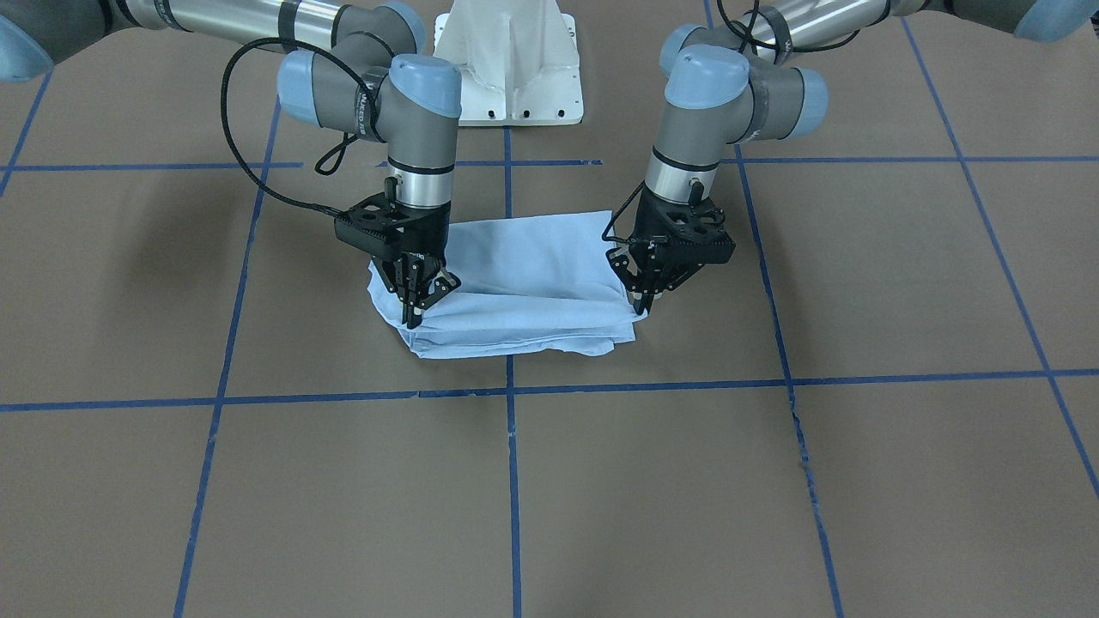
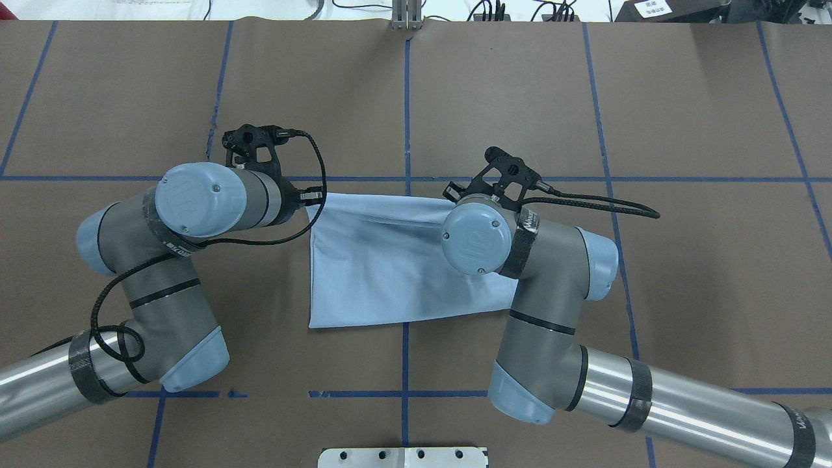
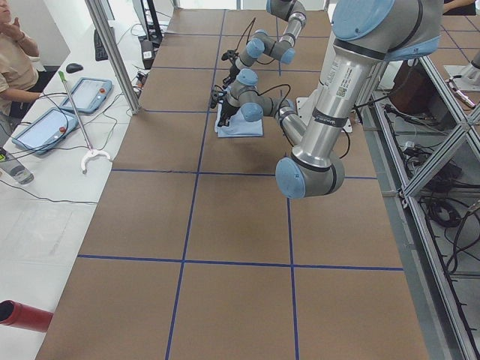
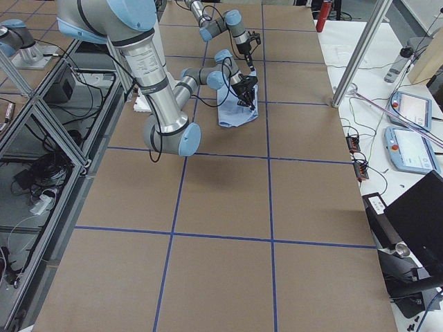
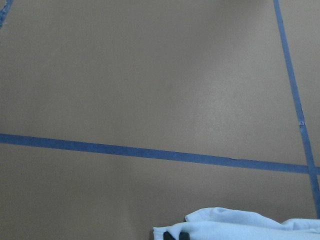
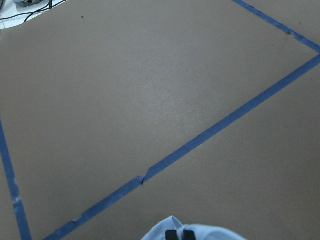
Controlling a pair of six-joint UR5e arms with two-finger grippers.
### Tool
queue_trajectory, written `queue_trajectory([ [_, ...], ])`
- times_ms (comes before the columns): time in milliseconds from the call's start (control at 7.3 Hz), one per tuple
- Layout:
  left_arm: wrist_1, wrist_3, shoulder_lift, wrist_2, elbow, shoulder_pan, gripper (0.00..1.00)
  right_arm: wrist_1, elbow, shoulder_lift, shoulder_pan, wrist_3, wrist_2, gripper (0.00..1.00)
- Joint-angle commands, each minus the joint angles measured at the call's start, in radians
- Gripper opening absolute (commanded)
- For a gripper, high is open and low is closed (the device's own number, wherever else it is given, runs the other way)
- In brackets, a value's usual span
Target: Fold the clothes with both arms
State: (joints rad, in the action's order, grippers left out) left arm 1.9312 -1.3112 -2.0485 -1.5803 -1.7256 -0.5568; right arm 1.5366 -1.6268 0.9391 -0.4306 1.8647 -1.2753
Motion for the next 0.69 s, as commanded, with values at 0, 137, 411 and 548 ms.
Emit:
queue_trajectory([
  [0,-0.001,0.001,0.001,-0.003,-0.011,0.000,1.00,-0.089,0.061,-0.008,-0.005,-0.087,-0.001,1.00],
  [137,0.000,0.004,0.008,-0.018,-0.034,-0.002,1.00,-0.117,0.039,-0.014,-0.010,-0.173,-0.040,1.00],
  [411,-0.003,0.050,0.014,-0.081,-0.086,-0.008,1.00,-0.105,-0.046,0.001,-0.008,-0.258,-0.107,1.00],
  [548,-0.003,0.050,0.014,-0.081,-0.086,-0.008,1.00,-0.104,-0.044,0.007,0.036,-0.300,-0.090,1.00],
])
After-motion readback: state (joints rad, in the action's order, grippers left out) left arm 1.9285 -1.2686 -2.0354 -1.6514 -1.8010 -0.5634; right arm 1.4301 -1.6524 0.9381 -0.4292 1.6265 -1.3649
